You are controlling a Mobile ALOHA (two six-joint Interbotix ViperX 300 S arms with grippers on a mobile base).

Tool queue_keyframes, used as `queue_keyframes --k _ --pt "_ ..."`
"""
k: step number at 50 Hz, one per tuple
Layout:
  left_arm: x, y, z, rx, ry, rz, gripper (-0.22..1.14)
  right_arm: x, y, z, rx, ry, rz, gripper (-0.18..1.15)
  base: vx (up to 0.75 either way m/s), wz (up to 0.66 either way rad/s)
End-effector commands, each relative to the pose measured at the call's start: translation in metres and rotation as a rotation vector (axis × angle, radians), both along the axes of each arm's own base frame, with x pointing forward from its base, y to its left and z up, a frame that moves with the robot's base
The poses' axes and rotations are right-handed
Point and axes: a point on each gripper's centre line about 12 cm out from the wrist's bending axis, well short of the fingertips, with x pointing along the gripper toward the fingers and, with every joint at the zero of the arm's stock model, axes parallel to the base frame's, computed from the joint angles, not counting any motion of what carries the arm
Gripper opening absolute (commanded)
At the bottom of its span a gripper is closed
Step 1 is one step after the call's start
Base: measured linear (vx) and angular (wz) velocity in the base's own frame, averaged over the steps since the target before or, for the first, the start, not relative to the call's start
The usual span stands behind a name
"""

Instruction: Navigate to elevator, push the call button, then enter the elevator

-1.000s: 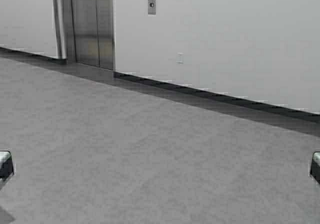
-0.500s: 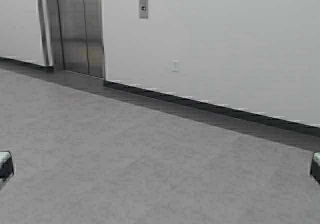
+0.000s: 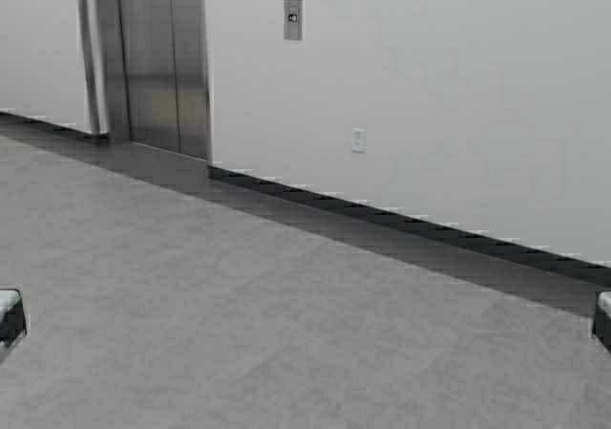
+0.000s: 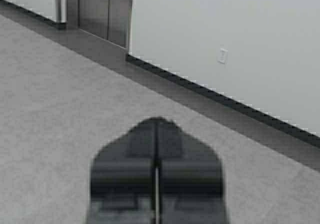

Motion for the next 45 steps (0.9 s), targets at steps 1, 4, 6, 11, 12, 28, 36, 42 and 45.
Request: queue_keyframes --k 1,4,6,11,12,28,36,42,45 --pt "0.0014 -0.0002 0.0104 0.008 -0.033 -0.002 0.03 0.0022 0.0002 0.0057 -0.003 -0.017 0.002 0.04 0.71 -0.08" --pt "-0.0003 -0.0005 0.0089 0.006 -0.033 -0.003 0.03 0.0022 0.0002 0.0057 -0.001 -0.017 0.002 0.04 0.71 -0.09" --pt "-0.0011 -0.0002 0.0092 0.007 -0.036 -0.001 0.03 0.0023 0.0002 0.0063 -0.001 -0.018 0.002 0.04 0.71 -0.05" --pt "0.0015 -0.0004 0.0095 0.008 -0.030 -0.003 0.03 0.0027 0.0002 0.0066 0.004 -0.018 0.002 0.04 0.69 -0.02" --pt "0.0021 -0.0003 0.0095 0.006 -0.029 -0.003 0.03 0.0024 0.0002 0.0069 0.005 -0.019 0.002 0.04 0.69 0.01" --pt "0.0053 0.0001 0.0072 0.007 -0.013 -0.002 0.03 -0.0027 0.0005 0.0110 0.004 -0.044 0.003 0.04 0.69 0.12" --pt "0.0052 0.0002 0.0057 0.005 -0.009 -0.001 0.03 -0.0033 0.0002 0.0088 0.005 -0.039 0.002 0.04 0.68 0.16" --pt "0.0055 -0.0001 0.0069 0.004 -0.012 -0.003 0.03 -0.0048 0.0002 0.0106 0.007 -0.049 0.002 0.04 0.66 0.07" --pt "0.0054 -0.0001 0.0079 0.001 -0.015 -0.003 0.03 -0.0052 0.0002 0.0103 0.005 -0.049 0.002 0.04 0.65 -0.02"
